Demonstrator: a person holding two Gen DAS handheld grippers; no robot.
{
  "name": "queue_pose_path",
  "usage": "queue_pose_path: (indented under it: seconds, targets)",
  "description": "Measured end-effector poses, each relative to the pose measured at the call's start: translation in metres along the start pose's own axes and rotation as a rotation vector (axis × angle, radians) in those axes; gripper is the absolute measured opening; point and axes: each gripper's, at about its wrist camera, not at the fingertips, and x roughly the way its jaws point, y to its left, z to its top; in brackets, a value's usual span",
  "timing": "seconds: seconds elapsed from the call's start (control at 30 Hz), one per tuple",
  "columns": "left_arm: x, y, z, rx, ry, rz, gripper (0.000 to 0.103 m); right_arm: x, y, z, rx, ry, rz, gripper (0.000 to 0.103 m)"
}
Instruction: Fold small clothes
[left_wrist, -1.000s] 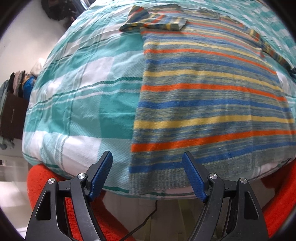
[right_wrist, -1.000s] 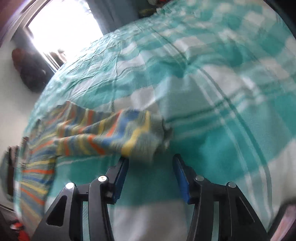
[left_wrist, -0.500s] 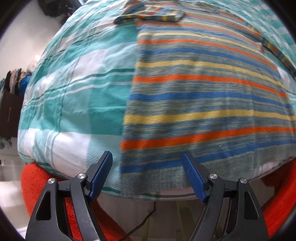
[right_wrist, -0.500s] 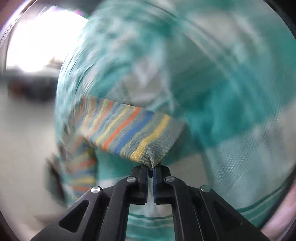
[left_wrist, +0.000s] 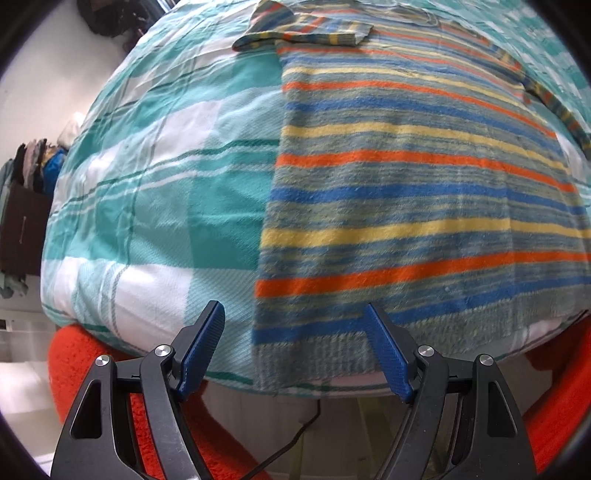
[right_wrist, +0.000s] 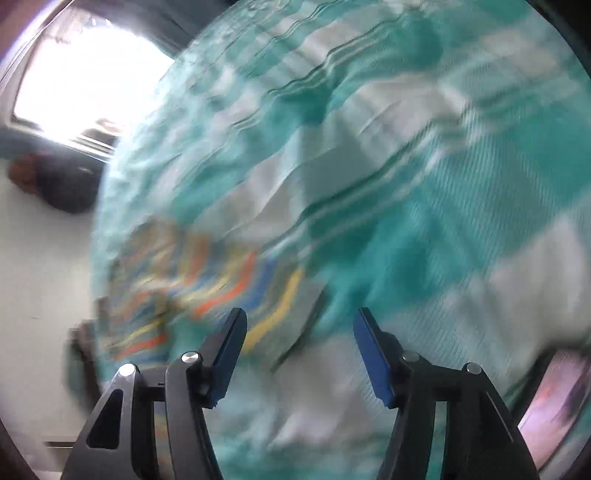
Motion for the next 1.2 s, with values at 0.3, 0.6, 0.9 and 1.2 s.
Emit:
queue_pose_path:
  seconds: [0.3,0.6,0.9,1.2]
  targets:
    - [0.006,-0.002,-0.002,-0.002,0.009,-0.005,0.080,-0.017,0.044,0.007,-0.174,-0.237,-0.043,0.005]
    - [0.004,-0.004,-0.002,0.000,0.002,-0.007,0.080,-0.010,0.007,-0.005,-0.086,-0.340,-0.060,0.036]
    - [0.006,-0.011,0.001,0.007,-0.001,-0.033,0.079,0.022,-0.008,-0.074,0.247,-0.140,0.316,0.036]
    - [0.004,0.005,-0.004,-0.039,0.015,-0.030,0.079,0.013,-0.017,-0.083,0.325,-0.410,0.269,0.003]
